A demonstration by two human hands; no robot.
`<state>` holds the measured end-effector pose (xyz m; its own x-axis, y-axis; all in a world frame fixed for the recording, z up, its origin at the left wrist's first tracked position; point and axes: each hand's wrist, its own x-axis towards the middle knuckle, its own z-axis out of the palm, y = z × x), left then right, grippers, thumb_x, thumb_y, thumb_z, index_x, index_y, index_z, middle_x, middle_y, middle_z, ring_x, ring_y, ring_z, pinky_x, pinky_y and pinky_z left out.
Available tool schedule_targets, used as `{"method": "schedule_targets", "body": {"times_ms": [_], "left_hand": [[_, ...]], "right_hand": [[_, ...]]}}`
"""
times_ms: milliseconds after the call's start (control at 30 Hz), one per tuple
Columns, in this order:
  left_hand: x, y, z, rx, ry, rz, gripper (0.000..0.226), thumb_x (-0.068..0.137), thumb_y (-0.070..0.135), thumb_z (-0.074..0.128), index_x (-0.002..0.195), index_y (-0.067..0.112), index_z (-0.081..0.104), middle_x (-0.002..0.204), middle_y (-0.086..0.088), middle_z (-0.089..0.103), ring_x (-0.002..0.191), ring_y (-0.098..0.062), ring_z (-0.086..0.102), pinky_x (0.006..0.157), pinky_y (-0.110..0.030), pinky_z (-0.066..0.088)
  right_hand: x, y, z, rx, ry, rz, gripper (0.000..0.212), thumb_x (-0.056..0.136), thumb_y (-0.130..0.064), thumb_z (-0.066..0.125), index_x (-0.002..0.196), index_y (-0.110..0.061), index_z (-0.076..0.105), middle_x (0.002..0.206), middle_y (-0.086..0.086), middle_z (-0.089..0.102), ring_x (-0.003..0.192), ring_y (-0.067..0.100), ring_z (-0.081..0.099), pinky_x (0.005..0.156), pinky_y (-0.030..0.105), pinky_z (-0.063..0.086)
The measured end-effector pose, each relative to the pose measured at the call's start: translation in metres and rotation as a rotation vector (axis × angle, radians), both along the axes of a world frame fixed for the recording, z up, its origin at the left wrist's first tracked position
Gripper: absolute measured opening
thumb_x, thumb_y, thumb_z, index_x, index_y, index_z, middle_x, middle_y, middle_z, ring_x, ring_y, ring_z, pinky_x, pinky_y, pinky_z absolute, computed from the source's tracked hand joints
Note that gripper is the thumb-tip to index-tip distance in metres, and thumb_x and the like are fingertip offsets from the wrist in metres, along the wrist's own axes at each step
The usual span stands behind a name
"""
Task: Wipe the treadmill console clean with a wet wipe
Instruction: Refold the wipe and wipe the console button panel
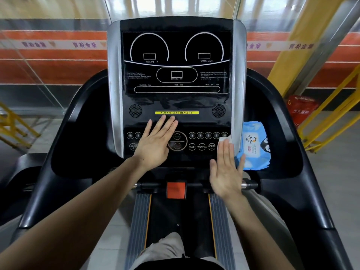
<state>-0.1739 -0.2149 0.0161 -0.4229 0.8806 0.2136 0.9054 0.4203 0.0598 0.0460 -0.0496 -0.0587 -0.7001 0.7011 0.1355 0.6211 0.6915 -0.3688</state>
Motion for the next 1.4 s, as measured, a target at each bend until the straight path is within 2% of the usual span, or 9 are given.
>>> {"method": "schedule_targets", "body": {"times_ms": [133,267,500,733,867,1000,1133,1233,1400], "left_hand": [[0.001,0.0,-0.001,0.0,0.015,0.011,0.094,0.089,0.009,0.051,0.166,0.022,-0.002,0.174,0.007,-0.007,0.16,-0.017,-0.015,0.129,-0.052,-0.006],[-0.002,-0.003,0.001,0.006,0.01,-0.012,0.095,0.088,0.009,0.052,0.166,0.023,0.0,0.174,0.008,-0.005,0.16,-0.015,-0.015,0.13,-0.051,-0.005],[0.0,-0.002,-0.002,0.004,0.005,-0.019,0.094,0.091,0.01,0.052,0.166,0.02,-0.005,0.174,0.007,-0.012,0.159,-0.017,-0.019,0.129,-0.052,-0.009],[-0.01,-0.014,-0.003,0.068,-0.015,-0.071,0.088,0.09,0.011,0.053,0.166,0.016,0.009,0.175,0.002,0.0,0.161,-0.017,-0.009,0.131,-0.049,0.001],[-0.03,-0.051,-0.002,0.073,-0.035,-0.014,0.083,0.095,0.013,0.051,0.166,0.014,0.006,0.174,0.0,-0.002,0.161,-0.019,-0.008,0.131,-0.048,0.005],[-0.045,-0.074,0.0,0.08,-0.047,0.001,0.082,0.096,0.013,0.048,0.166,0.012,0.004,0.174,0.0,-0.004,0.161,-0.021,-0.007,0.131,-0.047,-0.002],[-0.05,-0.079,0.002,0.082,-0.034,-0.039,0.081,0.097,0.015,0.048,0.165,0.012,0.005,0.173,-0.001,-0.004,0.161,-0.022,-0.005,0.13,-0.045,-0.006],[-0.057,-0.087,0.005,0.083,-0.044,-0.042,0.079,0.097,0.016,0.048,0.165,0.011,0.008,0.174,-0.003,0.0,0.161,-0.023,-0.006,0.131,-0.05,0.0],[-0.073,-0.109,0.006,0.071,-0.057,-0.015,0.078,0.098,0.016,0.044,0.165,0.012,0.006,0.174,-0.001,-0.006,0.16,-0.025,-0.011,0.131,-0.048,0.003]], "right_hand": [[-0.041,-0.037,0.012,0.036,0.035,0.14,0.072,0.107,-0.043,0.019,0.167,-0.02,-0.014,0.176,-0.001,-0.019,0.161,0.011,-0.022,0.13,0.056,-0.011],[-0.056,-0.046,0.02,0.115,-0.007,0.268,0.069,0.11,-0.043,0.02,0.168,-0.024,-0.012,0.176,-0.008,-0.02,0.16,0.006,-0.021,0.13,0.056,-0.013],[-0.031,-0.002,0.017,0.009,0.056,-0.08,0.071,0.104,-0.046,0.013,0.168,-0.024,-0.008,0.177,-0.005,-0.011,0.162,0.008,-0.017,0.131,0.053,-0.012],[-0.087,-0.066,0.027,0.075,0.048,0.146,0.072,0.105,-0.04,0.022,0.169,-0.021,-0.002,0.177,-0.007,-0.011,0.162,0.008,-0.015,0.131,0.053,-0.011],[-0.062,-0.038,0.026,0.124,-0.004,0.01,0.069,0.105,-0.043,0.017,0.17,-0.024,0.001,0.178,-0.007,-0.007,0.163,0.009,-0.009,0.131,0.058,-0.003],[-0.083,-0.056,0.029,0.014,0.072,-0.121,0.073,0.104,-0.047,0.016,0.17,-0.018,0.001,0.178,-0.001,-0.005,0.163,0.014,-0.011,0.131,0.056,-0.002],[-0.134,-0.12,0.03,0.087,0.047,0.115,0.072,0.108,-0.043,0.023,0.169,-0.018,-0.006,0.176,-0.002,-0.014,0.163,0.015,-0.016,0.131,0.052,-0.011],[-0.137,-0.12,0.031,0.154,-0.014,0.173,0.07,0.109,-0.043,0.024,0.169,-0.022,-0.005,0.177,-0.005,-0.013,0.163,0.01,-0.014,0.131,0.054,-0.011],[-0.088,-0.073,0.023,0.075,0.014,-0.144,0.069,0.108,-0.046,0.019,0.169,-0.024,-0.003,0.178,-0.003,-0.008,0.163,0.012,-0.01,0.13,0.063,-0.001]]}}
